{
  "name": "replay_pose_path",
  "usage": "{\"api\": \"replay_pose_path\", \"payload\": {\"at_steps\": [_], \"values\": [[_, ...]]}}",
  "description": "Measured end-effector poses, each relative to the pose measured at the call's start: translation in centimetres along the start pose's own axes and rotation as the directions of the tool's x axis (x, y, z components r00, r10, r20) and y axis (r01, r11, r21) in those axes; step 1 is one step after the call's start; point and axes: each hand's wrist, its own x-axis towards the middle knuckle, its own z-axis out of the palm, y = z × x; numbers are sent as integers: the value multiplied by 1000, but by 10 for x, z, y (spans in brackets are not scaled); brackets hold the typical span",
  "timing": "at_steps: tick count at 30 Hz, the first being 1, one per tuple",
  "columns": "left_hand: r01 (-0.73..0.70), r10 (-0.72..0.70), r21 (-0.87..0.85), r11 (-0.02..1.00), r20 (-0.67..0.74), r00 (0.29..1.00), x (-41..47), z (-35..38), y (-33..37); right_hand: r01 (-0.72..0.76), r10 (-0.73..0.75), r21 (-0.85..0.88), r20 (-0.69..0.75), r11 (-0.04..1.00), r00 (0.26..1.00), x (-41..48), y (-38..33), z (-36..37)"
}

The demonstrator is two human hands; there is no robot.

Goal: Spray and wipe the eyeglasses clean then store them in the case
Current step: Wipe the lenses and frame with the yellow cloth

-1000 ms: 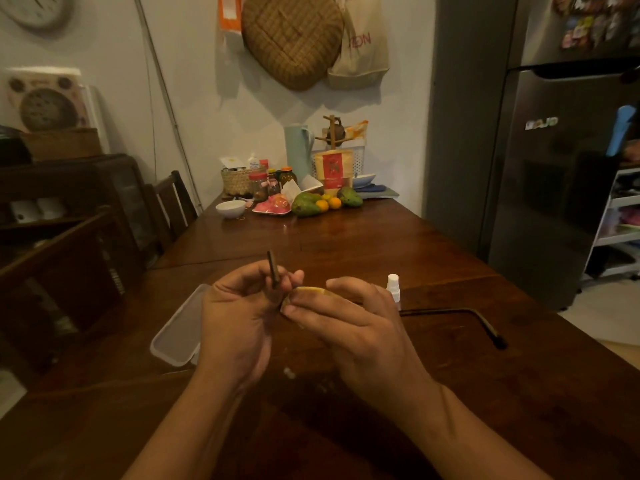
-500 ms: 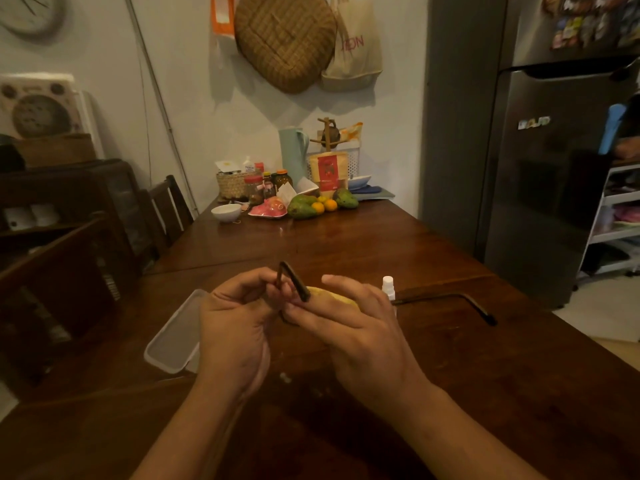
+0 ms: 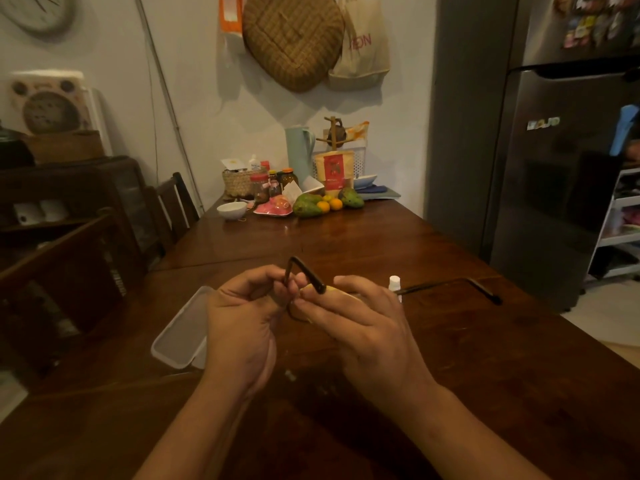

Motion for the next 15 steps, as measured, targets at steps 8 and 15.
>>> {"api": "replay_pose_path", "payload": {"at_steps": [8,15], "values": [[-8,8,-23,1000,-5,1000,3,-1,2,-70,68,-70,-39,995,997,2,-1,-7],[-32,33,-41,999,2,999,5,-3,-2,-81,84,-96,23,992,996,1,-3,-2]]}}
